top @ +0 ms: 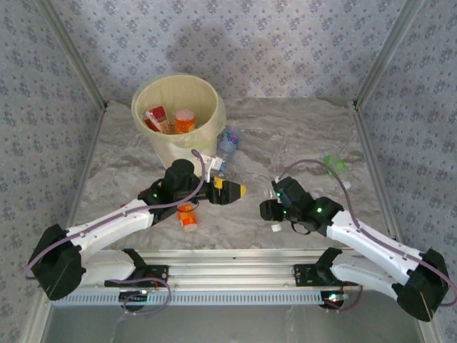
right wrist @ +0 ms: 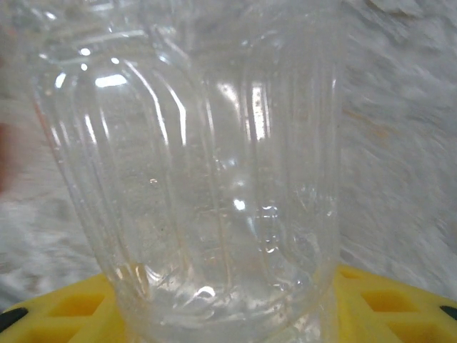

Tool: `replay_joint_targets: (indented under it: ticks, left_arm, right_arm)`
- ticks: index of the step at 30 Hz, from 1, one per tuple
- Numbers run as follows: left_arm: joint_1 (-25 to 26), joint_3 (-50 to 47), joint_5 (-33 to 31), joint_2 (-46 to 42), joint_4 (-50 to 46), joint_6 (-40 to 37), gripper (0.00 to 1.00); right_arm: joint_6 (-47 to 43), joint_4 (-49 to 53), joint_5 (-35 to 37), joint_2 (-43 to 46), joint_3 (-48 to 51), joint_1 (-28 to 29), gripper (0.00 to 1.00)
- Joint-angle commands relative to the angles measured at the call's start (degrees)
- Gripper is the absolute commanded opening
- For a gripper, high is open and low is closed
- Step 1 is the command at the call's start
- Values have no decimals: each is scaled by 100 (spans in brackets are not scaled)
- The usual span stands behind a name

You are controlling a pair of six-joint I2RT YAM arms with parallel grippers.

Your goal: Put the plastic bottles in the bin

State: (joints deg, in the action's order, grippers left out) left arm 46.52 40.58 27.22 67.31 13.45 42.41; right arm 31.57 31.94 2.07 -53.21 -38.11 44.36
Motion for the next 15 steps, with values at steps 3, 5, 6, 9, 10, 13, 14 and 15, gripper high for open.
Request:
replay_joint_targets:
  ticks: [3, 5, 6, 9, 10, 13, 14, 15]
  left_arm:
    - [29, -111, 229, 191, 1214, 532, 99]
    - [26, -169, 289, 270, 1565, 674, 99]
    - [35, -174, 316, 306, 1696, 714, 99]
    - [37, -190, 396, 459, 2037, 880, 99]
    - [32, -184, 402, 507, 2090, 909, 99]
    - [40, -174, 407, 631, 2118, 936, 99]
    - [42, -167, 398, 664, 2103, 944, 99]
    - [47, -158, 404, 691, 2084, 944, 99]
  right_arm:
    - [-367, -703, -1150, 282, -66, -195, 53]
    - [-374, -882, -1522, 276, -115, -264, 53]
    - [-371, -955, -1642, 279, -120, -261, 53]
    - [-336, -1169, -1954, 293, -144, -290, 52]
    - [-311, -1221, -2051, 290, -151, -288, 52]
    - [-282, -1343, -2206, 306, -185, -303, 52]
    - [-275, -1371, -2252, 306, -188, -301, 52]
    - [-275, -1400, -2282, 305, -196, -305, 52]
